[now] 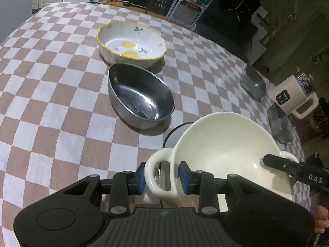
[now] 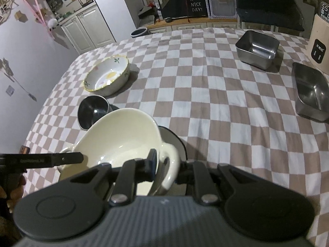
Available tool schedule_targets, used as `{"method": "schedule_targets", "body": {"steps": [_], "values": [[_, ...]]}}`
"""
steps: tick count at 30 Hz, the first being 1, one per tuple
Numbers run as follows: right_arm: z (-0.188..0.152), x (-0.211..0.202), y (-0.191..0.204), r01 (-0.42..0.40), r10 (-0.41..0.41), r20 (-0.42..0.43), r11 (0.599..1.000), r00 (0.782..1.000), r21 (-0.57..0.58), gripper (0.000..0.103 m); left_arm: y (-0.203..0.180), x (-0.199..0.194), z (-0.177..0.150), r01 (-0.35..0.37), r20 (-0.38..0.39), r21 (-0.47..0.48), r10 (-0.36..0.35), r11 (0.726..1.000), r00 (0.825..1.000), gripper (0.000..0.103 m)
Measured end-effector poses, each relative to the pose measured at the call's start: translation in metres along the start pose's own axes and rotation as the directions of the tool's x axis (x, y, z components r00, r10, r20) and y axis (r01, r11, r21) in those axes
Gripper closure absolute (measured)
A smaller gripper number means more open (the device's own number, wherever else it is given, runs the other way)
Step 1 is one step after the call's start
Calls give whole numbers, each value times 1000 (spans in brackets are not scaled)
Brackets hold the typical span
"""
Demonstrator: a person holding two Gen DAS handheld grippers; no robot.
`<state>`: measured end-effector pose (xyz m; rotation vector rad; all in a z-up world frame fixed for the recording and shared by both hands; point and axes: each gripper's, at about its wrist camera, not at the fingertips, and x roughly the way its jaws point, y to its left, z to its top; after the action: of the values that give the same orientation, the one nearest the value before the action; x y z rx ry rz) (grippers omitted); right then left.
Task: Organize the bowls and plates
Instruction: 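Lower the cream two-handled bowl onto the black-rimmed plate with both tools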
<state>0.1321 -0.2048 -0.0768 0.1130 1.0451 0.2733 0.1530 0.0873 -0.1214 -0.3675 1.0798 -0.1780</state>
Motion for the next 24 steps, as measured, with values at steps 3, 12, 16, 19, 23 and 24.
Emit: {"method": "schedule_targets", "body": {"steps": [3,12,16,19,23,24], "values": [[1,4,2,12,-12,-10,1000,1000,-9,83,1,6,0,-14,-9,3,15,1000,1000,66],[4,16,11,38,-39,-37,999,999,-39,83,3,17,1,-36,-28,-1,36,999,999,63],[5,18,10,50,-52,-49,998,997,-41,83,0,20,0,-40,-34,19,41,999,999,63],[5,21,7,64,-67,-75,997,995,-45,82,-3,24,-1,-47,-52,37,49,998,997,63],[1,28,6,89,-97,-116,994,989,-70,79,-7,25,-2,-60,-57,70,64,996,996,62],[1,28,5,89,-98,-121,993,988,-74,79,-7,26,-2,-61,-59,69,65,996,996,62]]}}
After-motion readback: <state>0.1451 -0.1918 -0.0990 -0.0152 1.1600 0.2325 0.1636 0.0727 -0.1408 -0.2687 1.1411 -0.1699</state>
